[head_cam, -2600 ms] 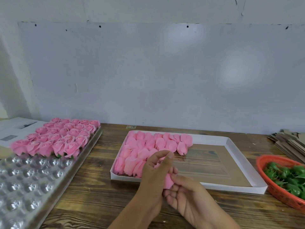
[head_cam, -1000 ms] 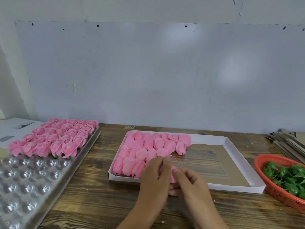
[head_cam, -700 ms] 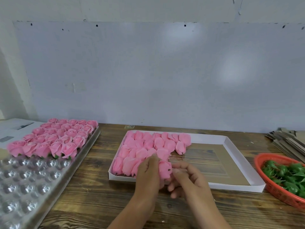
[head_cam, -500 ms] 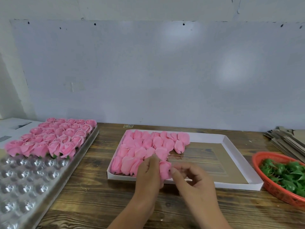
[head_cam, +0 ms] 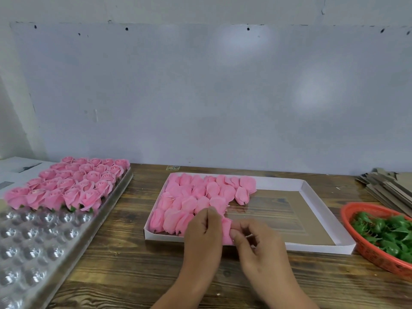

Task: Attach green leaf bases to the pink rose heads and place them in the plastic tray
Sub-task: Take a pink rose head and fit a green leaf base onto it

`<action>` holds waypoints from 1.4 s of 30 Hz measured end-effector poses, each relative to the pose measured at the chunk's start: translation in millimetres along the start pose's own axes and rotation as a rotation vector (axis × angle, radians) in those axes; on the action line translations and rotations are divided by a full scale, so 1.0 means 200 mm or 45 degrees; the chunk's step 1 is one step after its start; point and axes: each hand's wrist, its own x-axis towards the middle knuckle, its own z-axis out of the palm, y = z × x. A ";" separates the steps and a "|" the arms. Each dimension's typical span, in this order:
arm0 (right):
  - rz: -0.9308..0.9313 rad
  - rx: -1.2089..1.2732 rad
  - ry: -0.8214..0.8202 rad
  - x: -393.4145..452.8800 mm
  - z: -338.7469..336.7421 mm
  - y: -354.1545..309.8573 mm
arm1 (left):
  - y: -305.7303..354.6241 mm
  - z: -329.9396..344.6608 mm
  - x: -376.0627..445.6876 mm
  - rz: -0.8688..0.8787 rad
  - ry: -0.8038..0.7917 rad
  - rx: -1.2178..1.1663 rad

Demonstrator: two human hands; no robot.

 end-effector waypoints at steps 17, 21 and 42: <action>-0.023 -0.126 0.052 -0.02 0.03 0.04 | 0.00 -0.03 0.03 -0.126 0.046 0.005; -0.076 -0.178 0.003 -0.01 0.03 0.04 | 0.01 -0.02 0.03 -0.182 0.027 -0.034; 0.335 0.074 0.398 0.12 -0.19 0.02 | -0.03 -0.04 0.06 -0.273 0.035 -0.094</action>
